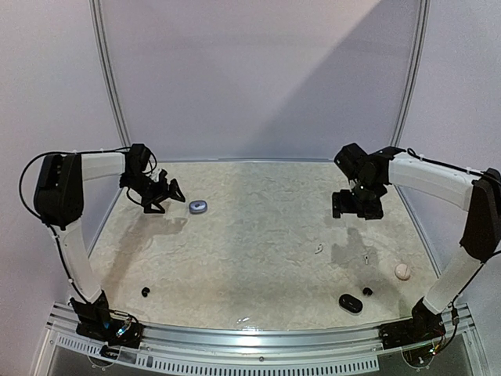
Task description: Insert the wireless bluetooth earbuds into the charging case
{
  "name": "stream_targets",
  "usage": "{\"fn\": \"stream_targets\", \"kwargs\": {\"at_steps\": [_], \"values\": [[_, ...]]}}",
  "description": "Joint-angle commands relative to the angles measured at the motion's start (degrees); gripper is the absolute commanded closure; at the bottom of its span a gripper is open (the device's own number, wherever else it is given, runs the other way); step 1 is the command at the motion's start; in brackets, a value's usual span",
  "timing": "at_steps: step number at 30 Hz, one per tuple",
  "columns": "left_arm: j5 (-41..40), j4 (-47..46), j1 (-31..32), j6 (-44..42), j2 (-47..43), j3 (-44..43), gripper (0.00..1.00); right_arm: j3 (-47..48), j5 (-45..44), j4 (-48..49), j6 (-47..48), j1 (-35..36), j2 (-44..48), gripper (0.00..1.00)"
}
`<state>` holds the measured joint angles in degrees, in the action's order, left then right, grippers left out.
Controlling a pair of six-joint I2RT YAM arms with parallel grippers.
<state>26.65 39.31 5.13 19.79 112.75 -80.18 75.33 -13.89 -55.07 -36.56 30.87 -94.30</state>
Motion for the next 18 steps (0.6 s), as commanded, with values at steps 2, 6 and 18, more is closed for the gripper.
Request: {"fn": "stream_targets", "kwargs": {"at_steps": [2,6,18], "values": [[2.12,3.70,0.18,-9.88,-9.97,0.92,0.03,-7.28,1.11,-7.85,-9.41,9.34,5.87,0.08],[4.31,3.59,1.11,-15.98,-15.99,3.65,0.04,-12.28,4.99,-5.67,-9.67,17.28,7.92,0.08],[6.97,3.62,5.38,-26.53,-23.66,8.13,0.05,-21.71,8.42,-1.89,-4.22,25.37,6.07,0.04]]}}
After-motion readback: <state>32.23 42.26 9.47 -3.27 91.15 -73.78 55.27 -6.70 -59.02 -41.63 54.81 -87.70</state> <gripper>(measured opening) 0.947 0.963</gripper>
